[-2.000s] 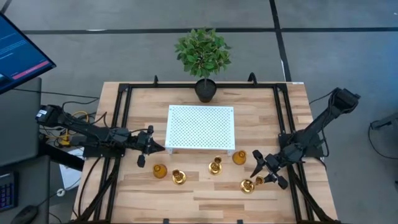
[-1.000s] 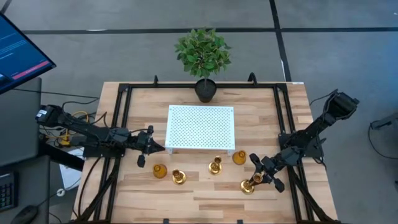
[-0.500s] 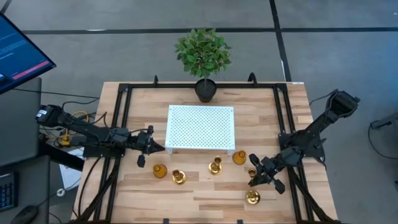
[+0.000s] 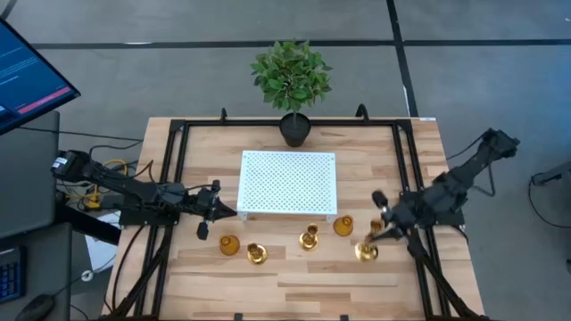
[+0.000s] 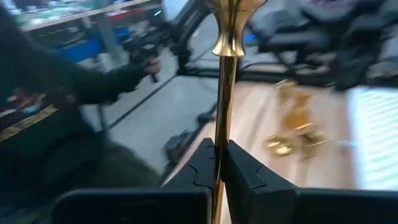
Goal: Pick & Place candle stick holders
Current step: Put the bottom right gold candle holder on the shelf
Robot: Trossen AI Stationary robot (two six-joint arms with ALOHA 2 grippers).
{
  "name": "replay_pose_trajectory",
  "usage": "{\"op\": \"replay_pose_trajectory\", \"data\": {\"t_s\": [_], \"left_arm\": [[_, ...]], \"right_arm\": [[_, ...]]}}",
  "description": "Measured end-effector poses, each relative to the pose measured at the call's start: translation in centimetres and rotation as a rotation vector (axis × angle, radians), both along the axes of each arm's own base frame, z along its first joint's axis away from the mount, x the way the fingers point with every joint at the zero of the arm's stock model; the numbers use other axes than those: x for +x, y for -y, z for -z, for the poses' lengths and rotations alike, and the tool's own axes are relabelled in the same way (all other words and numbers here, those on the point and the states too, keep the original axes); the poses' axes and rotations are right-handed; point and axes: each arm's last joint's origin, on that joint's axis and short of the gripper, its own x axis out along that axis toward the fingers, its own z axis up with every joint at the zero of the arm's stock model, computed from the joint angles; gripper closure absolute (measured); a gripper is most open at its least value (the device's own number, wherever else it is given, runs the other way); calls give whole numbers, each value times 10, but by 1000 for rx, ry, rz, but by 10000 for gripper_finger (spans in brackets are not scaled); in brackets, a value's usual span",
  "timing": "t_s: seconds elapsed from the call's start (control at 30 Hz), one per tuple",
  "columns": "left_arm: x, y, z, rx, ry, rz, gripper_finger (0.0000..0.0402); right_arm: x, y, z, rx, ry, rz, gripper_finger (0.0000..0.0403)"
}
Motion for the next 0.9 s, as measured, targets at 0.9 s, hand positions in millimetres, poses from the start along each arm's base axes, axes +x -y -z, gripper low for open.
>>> {"op": "replay_pose_trajectory", "data": {"t_s": [0.9], "left_arm": [[0,0,0,30,5,-1,394]], "right_arm": [[93,156,-12,-37,124,337,402]]}}
